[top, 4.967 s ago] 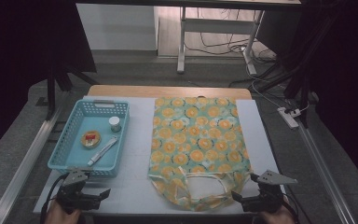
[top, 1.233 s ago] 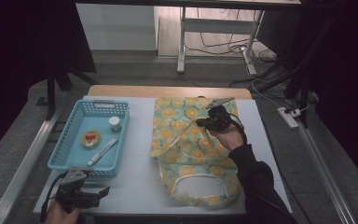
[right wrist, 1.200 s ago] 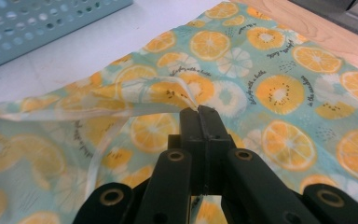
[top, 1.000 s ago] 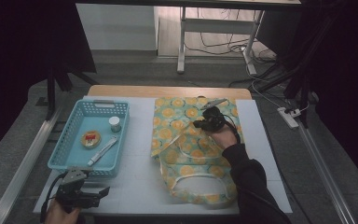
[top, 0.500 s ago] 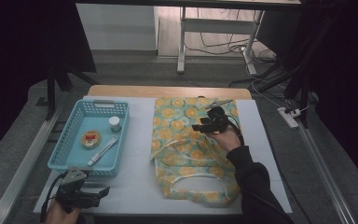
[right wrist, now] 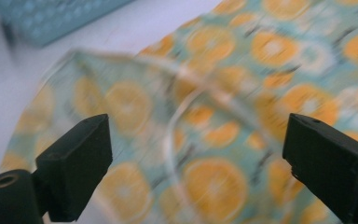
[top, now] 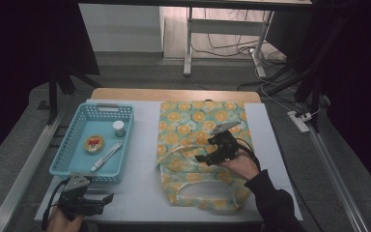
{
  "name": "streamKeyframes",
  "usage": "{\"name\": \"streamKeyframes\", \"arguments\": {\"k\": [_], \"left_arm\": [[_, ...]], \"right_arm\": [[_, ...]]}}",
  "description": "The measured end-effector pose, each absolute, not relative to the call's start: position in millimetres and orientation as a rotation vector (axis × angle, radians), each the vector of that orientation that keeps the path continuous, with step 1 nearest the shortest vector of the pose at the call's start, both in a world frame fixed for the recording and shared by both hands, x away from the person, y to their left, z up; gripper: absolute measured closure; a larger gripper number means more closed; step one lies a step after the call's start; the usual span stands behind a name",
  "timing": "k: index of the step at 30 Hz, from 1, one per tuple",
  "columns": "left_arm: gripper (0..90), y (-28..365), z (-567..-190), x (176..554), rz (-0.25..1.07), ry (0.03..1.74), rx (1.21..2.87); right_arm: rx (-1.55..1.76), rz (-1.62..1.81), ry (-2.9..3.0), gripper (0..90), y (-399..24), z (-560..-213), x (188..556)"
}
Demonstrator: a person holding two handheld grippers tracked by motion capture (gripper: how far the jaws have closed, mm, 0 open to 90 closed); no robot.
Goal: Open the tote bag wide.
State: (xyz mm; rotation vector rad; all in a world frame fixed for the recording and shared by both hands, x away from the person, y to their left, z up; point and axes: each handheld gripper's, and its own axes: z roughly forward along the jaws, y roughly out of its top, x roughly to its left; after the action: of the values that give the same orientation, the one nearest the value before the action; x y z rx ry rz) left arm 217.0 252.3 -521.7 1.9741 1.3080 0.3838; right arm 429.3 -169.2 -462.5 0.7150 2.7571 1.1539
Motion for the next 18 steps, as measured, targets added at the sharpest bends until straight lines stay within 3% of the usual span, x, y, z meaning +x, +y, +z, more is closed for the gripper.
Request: {"name": "streamKeyframes", "arguments": {"k": [3,8,18], "left_arm": [[0.0,252.3,-521.8,217.1,0.384,1.308,1.974],[0.0,252.2,-521.8,217.2,0.384,1.309,1.974],[0.0,252.5,-521.8,216.9,0.383,1.305,1.974]], "right_arm": [[0.689,1.095,2.802,2.8,-174.7,-475.3,415.4],[0.697,1.015,2.825,5.5,-186.7,-497.6,407.5],[0.610,0.865,2.787,32.8,-195.9,-516.6,410.3]]}}
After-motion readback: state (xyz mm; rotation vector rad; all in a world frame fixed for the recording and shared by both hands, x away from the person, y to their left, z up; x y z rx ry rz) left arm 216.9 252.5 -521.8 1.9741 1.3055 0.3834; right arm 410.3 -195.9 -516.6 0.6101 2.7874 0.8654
